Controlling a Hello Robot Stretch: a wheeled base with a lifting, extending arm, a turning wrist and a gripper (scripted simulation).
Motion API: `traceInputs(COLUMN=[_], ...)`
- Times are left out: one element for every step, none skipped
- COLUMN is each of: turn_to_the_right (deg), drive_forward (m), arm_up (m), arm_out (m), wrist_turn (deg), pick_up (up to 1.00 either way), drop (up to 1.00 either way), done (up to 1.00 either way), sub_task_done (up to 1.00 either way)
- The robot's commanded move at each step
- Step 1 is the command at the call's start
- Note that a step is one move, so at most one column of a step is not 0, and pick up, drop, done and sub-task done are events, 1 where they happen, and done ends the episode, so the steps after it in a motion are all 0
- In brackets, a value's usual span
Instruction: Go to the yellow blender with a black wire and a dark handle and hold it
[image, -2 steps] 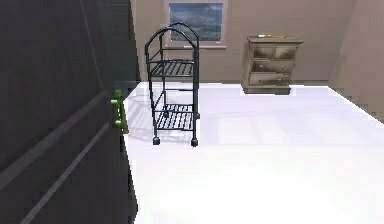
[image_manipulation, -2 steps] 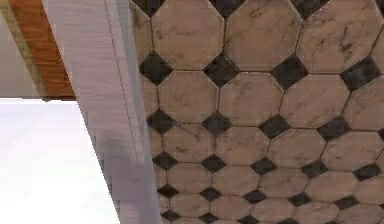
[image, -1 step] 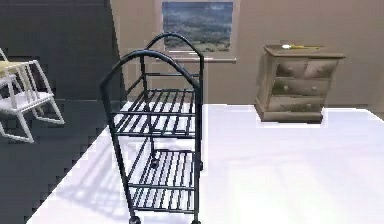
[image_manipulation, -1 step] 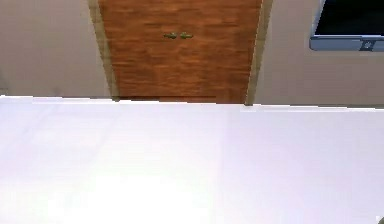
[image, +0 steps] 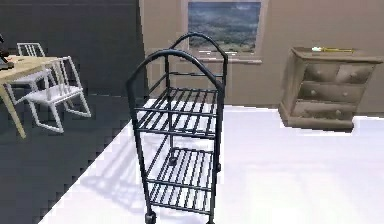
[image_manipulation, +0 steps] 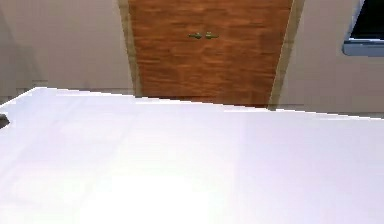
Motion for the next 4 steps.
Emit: traceInputs(turn_to_the_right=[0.0, 45.0, 12.0, 0.0], drive_forward=[0.20, 0.00, 0.00, 0.60], arm_up=[0.00, 0.00, 0.00, 0.00], arm_out=[0.00, 0.00, 0.00, 0.00], wrist_turn=[0.0, 0.0, 0.0, 0.0], pick_up=[0.00, 0.00, 0.00, 0.00], drop=[0.00, 0.00, 0.00, 0.00], done=[0.00, 0.00, 0.00, 0.00], sub_task_done=[0.00, 0.00, 0.00, 0.00])
